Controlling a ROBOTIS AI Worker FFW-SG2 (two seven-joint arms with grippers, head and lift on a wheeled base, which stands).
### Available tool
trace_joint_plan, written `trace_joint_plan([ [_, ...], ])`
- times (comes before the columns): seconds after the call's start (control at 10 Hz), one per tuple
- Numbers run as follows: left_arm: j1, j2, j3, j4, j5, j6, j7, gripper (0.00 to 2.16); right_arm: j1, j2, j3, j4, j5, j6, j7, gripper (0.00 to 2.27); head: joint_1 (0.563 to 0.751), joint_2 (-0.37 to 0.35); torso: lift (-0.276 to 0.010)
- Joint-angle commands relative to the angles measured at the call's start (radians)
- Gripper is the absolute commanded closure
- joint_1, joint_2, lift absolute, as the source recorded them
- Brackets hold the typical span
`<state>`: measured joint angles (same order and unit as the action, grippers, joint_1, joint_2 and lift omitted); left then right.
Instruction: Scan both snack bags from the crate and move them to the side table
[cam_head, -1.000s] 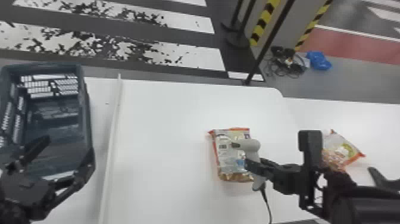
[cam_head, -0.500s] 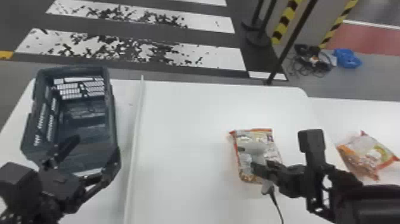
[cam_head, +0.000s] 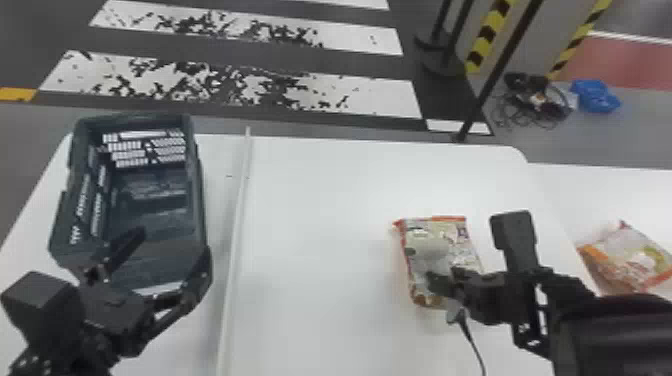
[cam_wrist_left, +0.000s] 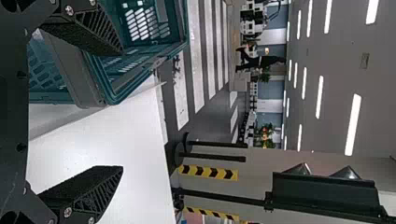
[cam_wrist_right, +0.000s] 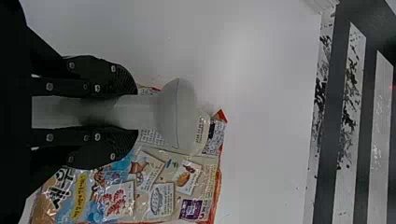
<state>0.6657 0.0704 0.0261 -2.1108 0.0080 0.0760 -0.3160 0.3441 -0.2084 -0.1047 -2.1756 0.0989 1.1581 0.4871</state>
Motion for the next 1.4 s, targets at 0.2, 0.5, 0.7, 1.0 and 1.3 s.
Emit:
trace_joint_plan([
  [0.2, 0.000, -0.001, 0.000, -0.002, 0.000, 0.000, 0.000, 0.13, -0.008, 0.000, 0.002, 0.008, 0.002, -0.002, -0.001, 2.25, 0.695, -0.150, -0.075],
  [0.5, 0.003, -0.001, 0.002, -0.003, 0.000, 0.000, -0.002, 0.13, -0.008, 0.000, -0.058, -0.013, -0.004, -0.014, -0.001, 2.25, 0.695, -0.152, -0.075],
  [0.7, 0.003, -0.001, 0.002, -0.002, 0.000, -0.003, -0.002, 0.13, -0.008, -0.003, -0.174, 0.014, -0.047, -0.060, -0.001, 2.25, 0.695, -0.193, -0.075],
  [1.0, 0.000, -0.001, -0.002, -0.003, 0.000, 0.000, -0.002, 0.14, -0.042, -0.037, -0.303, 0.165, -0.079, -0.180, -0.002, 2.26, 0.695, -0.292, -0.075],
  [1.3, 0.002, 0.000, 0.002, -0.006, 0.000, 0.000, -0.002, 0.14, -0.079, -0.078, -0.329, 0.324, -0.079, -0.306, -0.024, 2.25, 0.695, -0.350, -0.075],
])
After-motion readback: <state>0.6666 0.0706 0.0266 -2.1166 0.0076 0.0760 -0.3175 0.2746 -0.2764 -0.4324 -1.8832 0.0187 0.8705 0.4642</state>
